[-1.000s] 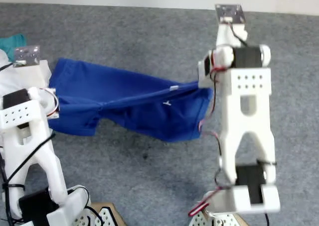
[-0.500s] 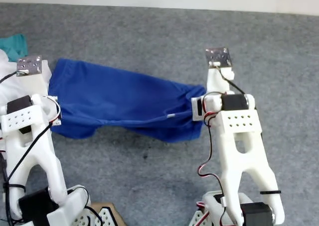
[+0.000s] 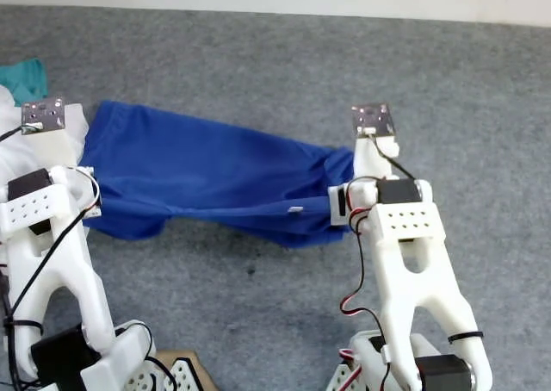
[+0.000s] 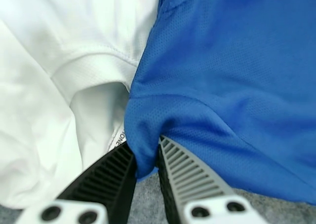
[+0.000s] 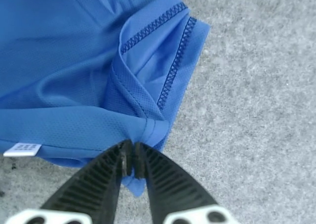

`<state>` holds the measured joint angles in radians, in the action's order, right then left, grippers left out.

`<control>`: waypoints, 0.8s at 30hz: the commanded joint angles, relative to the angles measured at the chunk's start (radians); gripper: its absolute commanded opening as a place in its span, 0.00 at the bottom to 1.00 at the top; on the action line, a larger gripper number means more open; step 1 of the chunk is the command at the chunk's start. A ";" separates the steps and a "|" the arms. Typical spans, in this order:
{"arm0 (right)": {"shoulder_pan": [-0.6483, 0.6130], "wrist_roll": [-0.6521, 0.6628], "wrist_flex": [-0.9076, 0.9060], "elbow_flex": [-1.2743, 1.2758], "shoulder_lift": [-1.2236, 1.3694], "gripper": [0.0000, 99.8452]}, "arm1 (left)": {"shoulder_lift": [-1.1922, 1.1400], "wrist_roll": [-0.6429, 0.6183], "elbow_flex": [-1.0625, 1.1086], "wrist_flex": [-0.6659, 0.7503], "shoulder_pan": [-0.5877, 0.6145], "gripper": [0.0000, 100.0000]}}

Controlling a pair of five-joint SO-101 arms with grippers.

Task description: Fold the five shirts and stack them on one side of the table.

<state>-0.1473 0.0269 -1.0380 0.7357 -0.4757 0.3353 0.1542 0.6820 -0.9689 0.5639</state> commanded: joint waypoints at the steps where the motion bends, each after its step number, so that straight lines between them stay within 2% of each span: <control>1: 0.007 0.009 0.004 -0.005 -0.039 0.15 | 0.031 0.009 -0.004 0.028 0.015 0.06; 3: 0.010 0.009 -0.002 -0.012 -0.039 0.19 | 0.039 0.009 -0.007 0.008 0.015 0.14; 5: 0.012 0.008 -0.005 -0.016 -0.041 0.18 | 0.042 0.031 -0.013 -0.034 0.015 0.24; 8: 0.013 0.003 -0.007 -0.067 -0.041 0.16 | 0.042 0.135 -0.051 -0.107 0.015 0.38; 11: 0.015 0.002 -0.030 -0.119 -0.041 0.16 | 0.042 0.204 -0.131 -0.198 0.054 0.45; 17: 0.035 -0.048 -0.054 -0.257 -0.025 0.16 | 0.030 0.127 -0.377 -0.276 0.114 0.42; 24: 0.053 -0.058 -0.045 -0.394 0.194 0.16 | -0.145 0.055 -0.558 -0.325 -0.027 0.35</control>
<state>-0.1227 -0.0100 -1.0871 0.4457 -0.3713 0.2570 0.2463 0.2355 -1.2589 0.6022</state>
